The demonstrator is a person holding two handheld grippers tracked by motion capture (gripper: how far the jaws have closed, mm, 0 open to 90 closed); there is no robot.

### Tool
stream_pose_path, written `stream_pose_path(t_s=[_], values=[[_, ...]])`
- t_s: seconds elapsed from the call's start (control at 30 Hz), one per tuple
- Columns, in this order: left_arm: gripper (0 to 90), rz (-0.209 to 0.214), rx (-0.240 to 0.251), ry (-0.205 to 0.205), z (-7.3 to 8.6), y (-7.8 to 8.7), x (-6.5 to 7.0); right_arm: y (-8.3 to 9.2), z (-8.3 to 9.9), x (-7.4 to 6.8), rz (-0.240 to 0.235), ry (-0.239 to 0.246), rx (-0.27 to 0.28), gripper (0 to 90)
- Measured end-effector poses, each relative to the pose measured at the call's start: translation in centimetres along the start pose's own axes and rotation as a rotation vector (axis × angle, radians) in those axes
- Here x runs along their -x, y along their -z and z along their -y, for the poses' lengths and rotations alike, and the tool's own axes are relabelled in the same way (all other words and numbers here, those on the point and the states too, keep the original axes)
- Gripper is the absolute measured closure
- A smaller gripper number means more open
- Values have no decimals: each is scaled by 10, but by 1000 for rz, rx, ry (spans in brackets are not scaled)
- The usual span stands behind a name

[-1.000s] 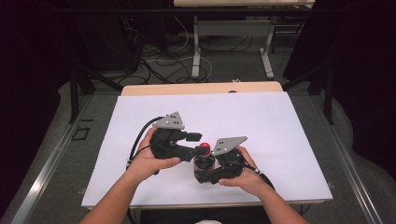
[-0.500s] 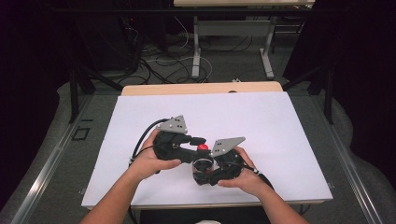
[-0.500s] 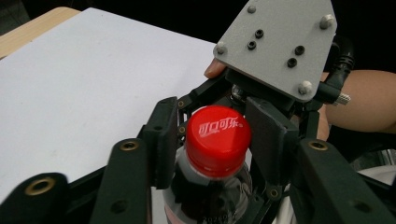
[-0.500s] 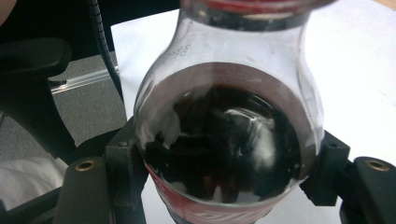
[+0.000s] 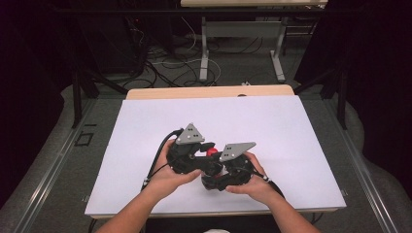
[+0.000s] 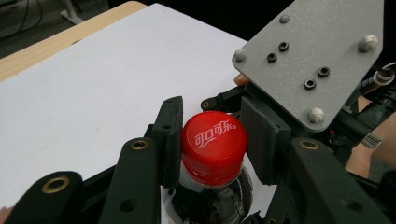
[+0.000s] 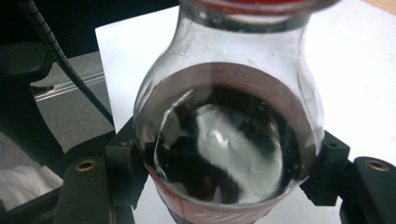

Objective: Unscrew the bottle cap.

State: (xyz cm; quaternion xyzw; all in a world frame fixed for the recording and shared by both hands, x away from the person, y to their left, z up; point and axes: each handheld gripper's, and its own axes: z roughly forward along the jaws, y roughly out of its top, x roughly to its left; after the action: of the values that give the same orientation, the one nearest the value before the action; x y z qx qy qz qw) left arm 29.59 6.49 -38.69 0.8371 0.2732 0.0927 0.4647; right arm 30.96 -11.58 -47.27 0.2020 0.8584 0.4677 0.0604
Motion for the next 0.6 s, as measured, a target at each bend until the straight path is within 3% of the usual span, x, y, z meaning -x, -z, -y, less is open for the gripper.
stream_pose_path(t_s=[0.2, 0.43, 0.6], values=[[548, 32, -17, 34, -2, 3, -3, 1, 0, 1, -5, 9, 0, 302], [466, 83, -11, 33, -4, 13, -11, 2, 0, 1, -12, 4, 7, 301], [479, 184, -26, -13, -3, 12, -19, 2, -1, 1, -21, 17, 10, 302]])
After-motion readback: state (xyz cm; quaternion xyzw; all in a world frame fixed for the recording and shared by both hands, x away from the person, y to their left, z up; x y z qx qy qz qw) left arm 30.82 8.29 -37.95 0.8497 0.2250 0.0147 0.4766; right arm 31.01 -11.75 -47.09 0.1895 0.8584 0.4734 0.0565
